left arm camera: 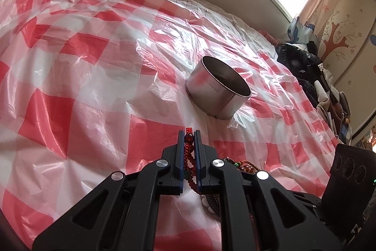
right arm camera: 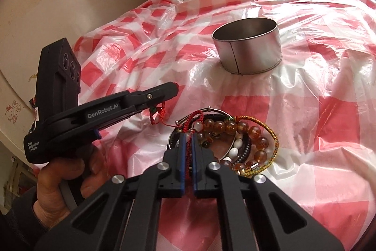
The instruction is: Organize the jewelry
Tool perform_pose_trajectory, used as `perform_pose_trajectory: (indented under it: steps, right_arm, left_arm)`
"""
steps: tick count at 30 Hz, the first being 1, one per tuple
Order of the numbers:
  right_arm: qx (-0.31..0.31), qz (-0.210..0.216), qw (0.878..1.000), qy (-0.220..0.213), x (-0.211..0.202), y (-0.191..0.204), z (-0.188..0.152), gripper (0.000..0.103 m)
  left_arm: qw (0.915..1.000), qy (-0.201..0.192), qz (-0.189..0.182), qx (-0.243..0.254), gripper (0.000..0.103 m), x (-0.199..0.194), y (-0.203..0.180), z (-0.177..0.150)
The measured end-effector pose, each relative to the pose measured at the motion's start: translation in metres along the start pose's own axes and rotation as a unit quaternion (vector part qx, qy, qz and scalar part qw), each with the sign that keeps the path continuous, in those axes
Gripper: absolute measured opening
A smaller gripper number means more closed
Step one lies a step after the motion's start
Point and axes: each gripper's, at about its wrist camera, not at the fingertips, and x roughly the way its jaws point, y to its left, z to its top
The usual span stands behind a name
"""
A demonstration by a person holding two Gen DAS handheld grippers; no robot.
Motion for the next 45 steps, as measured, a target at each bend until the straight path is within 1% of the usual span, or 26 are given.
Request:
perform_pose_trajectory:
  steps: [2,7,10,14,18,23,28,36,42,45]
  right_arm:
    - [0.0,0.001,1.0,-0.01,-0.004,0.0,0.001,0.002]
    - [0.021,0.023,0.998,-0.048,-0.022,-0.007,0.004,0.002]
    - [0.032,0.029,0.997,-0.065,-0.031,-0.013,0.007,0.002]
    - [0.048,0.045,0.994,-0.087,-0.042,-0.018,0.01,0.002]
    - [0.05,0.053,0.991,-0.116,-0.057,-0.02,0.013,0.002]
    - [0.061,0.056,0.988,-0.128,-0.065,-0.024,0.015,0.002]
    - [0.072,0.064,0.985,-0.14,-0.073,-0.029,0.021,0.003]
    - [0.064,0.055,0.984,-0.157,-0.081,-0.034,0.047,0.003]
    - [0.062,0.044,0.983,-0.166,-0.076,-0.045,0.074,0.003]
    - [0.059,0.037,0.983,-0.167,-0.067,-0.051,0.092,0.003]
  left_arm:
    - [1.0,-0.001,0.0,0.001,0.007,0.0,0.0,-0.001]
    - [1.0,-0.003,0.001,0.005,0.007,-0.002,-0.001,-0.001]
    - [0.9999,-0.007,0.003,0.012,0.007,-0.006,-0.006,0.0]
    - [0.9993,-0.017,0.007,0.033,0.007,-0.015,-0.018,0.003]
    - [0.9973,-0.028,0.013,0.067,0.007,-0.024,-0.036,0.006]
    - [0.9947,-0.037,0.017,0.094,0.007,-0.031,-0.054,0.008]
    - [0.9941,-0.039,0.013,0.1,0.007,-0.032,-0.063,0.016]
    - [0.9935,-0.049,-0.009,0.102,0.007,-0.019,-0.086,0.044]
    - [0.9938,-0.056,-0.024,0.093,0.007,0.006,-0.101,0.071]
    - [0.9946,-0.061,-0.027,0.079,0.007,0.025,-0.099,0.087]
